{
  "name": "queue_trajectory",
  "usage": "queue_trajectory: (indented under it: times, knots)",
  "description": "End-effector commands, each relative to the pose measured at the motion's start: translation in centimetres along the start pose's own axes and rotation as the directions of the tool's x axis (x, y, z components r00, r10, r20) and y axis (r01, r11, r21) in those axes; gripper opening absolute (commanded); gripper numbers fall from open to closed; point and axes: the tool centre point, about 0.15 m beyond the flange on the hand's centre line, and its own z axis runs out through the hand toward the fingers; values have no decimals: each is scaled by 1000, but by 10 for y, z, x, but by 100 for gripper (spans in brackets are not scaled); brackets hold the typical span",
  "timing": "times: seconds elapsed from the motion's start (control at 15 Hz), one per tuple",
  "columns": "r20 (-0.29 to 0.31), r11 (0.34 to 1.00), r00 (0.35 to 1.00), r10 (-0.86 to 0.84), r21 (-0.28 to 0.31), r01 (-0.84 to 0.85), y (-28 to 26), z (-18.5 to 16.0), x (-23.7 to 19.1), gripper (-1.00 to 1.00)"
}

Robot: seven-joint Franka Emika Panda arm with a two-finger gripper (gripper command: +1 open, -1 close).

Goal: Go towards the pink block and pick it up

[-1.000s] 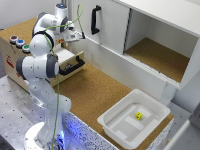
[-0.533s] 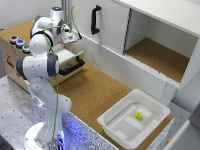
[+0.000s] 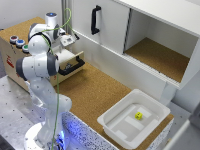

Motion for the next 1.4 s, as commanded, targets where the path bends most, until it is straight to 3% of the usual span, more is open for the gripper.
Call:
queue_trajectory:
  times: [0.0, 0.2, 0.73, 1.33]
  knots:
    - [34, 997, 999, 15, -73, -12, -3, 36, -17, 100]
    - [42, 998, 999, 24, -54, -22, -8, 38, -25, 100]
    - [-7, 1000, 1000, 14, -13, -14, -30, 3, -40, 100]
    - [-24, 1000, 1000, 8, -5, -8, -45, 24, -35, 100]
